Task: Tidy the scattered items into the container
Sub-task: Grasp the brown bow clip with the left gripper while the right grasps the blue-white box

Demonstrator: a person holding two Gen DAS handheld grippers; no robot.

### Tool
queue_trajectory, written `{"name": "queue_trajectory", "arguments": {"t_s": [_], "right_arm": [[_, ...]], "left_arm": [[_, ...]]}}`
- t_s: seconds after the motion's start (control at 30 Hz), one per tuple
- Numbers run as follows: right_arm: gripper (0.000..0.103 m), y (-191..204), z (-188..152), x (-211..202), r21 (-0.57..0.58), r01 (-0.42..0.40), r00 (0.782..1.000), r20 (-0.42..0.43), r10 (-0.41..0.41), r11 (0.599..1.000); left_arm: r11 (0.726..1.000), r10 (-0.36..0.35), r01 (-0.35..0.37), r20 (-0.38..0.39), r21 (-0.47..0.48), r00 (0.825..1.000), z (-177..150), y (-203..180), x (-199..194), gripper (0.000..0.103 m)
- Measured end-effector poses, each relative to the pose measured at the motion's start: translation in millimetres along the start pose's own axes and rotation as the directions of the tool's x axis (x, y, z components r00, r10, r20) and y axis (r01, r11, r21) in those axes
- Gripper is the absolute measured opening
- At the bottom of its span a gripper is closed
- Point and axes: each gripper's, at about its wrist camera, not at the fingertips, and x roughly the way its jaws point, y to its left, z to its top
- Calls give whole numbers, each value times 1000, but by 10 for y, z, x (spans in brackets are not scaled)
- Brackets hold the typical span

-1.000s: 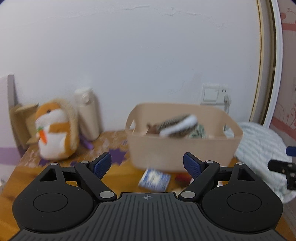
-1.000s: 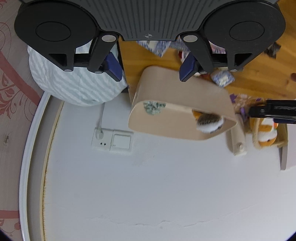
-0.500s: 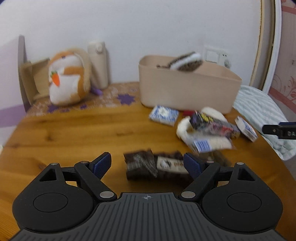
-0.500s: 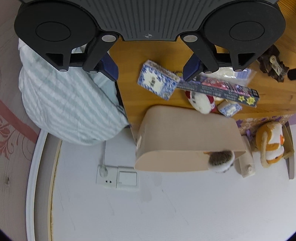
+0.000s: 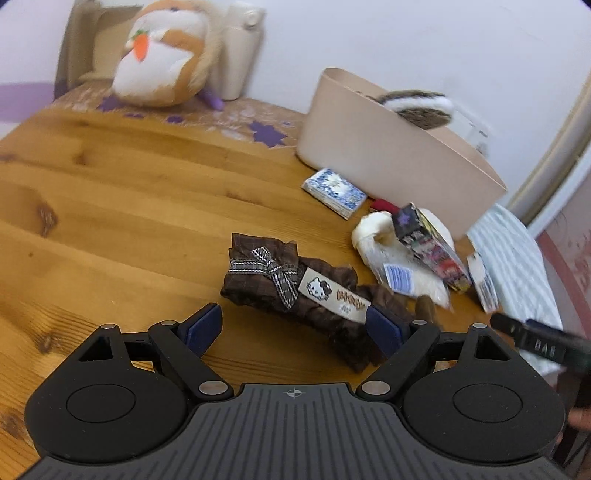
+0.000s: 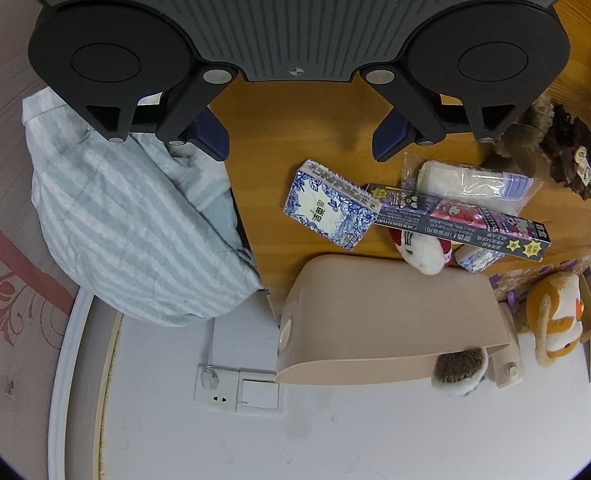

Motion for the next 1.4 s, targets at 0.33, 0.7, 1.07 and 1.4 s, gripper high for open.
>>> {"name": "queue_trajectory", "arguments": {"t_s": [0.33,0.7,1.07,1.4], "right_arm": [[92,131,213,284,-216,38,999,11,-36,976],[92,355,309,533,-536,-14,999,21,29,844],[73,241,407,582,-489,-138,990,-49,131,861],[24,214,364,511,-430,-253,967,-119,224,866]], "left_arm": [[972,55,-55,-8,-228,998,88,-32,153,87],[941,201,-202,-32,-273,979,192,-297,304,90],[957,269,-264,28,-120,963,61,-525,346,84],[965,234,-224,63,-134,970,3,-449,240,65]]}}
